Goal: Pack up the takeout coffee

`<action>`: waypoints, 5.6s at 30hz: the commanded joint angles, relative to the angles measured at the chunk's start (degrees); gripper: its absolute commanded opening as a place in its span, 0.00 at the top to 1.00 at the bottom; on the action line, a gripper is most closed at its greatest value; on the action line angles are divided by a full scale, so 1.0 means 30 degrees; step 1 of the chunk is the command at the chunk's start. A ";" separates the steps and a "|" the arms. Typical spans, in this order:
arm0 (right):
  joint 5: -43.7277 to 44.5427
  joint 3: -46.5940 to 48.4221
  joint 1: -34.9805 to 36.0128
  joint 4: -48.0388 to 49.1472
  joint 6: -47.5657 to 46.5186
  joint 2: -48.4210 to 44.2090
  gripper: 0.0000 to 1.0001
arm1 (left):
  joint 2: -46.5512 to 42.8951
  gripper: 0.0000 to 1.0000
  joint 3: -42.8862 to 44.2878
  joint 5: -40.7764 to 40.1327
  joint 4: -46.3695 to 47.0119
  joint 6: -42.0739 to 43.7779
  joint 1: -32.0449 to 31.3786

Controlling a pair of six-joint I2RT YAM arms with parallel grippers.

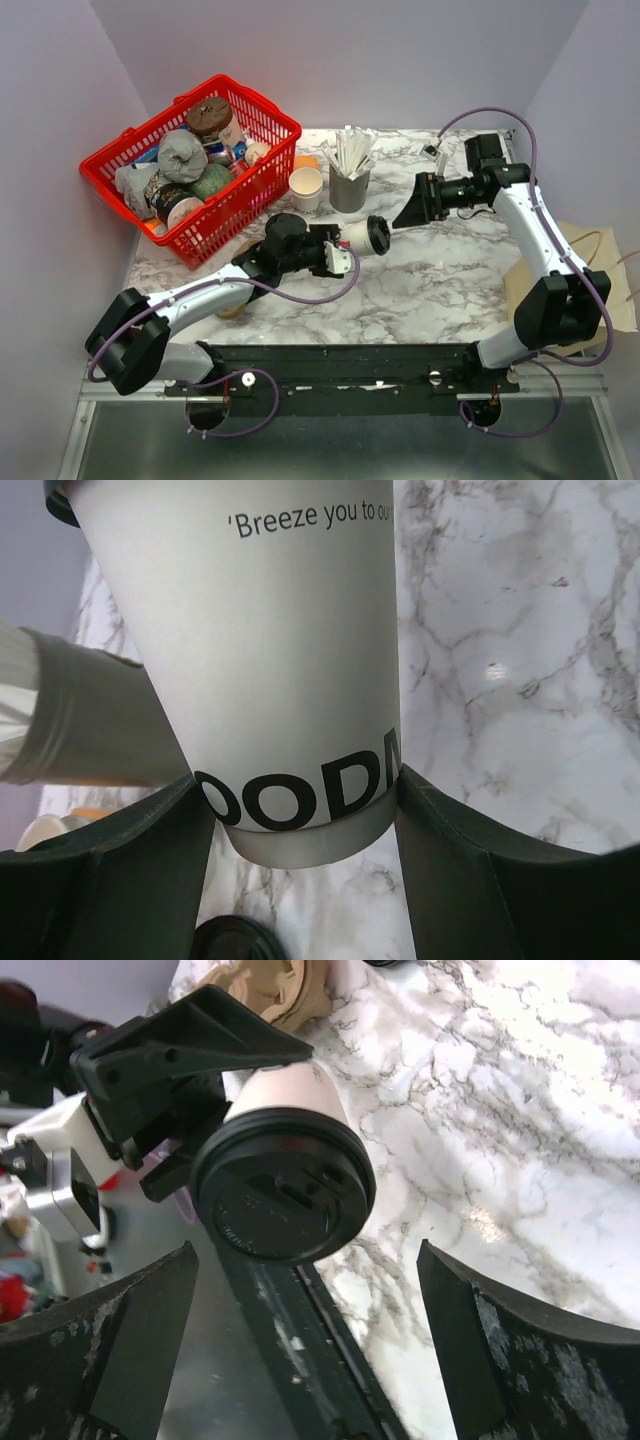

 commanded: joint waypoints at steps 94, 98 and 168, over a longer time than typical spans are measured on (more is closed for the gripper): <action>1.6504 1.4744 0.1757 -1.0124 -0.8417 0.9516 0.34 | -0.6725 0.01 -0.2609 -0.5907 -0.2909 -0.3094 0.1757; 1.6739 1.4743 0.1757 -1.0124 -0.8388 1.0307 0.32 | -0.6696 0.01 -0.2727 -0.5614 -0.2703 -0.3298 0.1757; 1.0248 0.3587 0.1757 0.8534 -0.1096 -0.2813 0.00 | -0.6375 0.19 0.3015 -0.6170 -1.9783 -0.6142 0.7557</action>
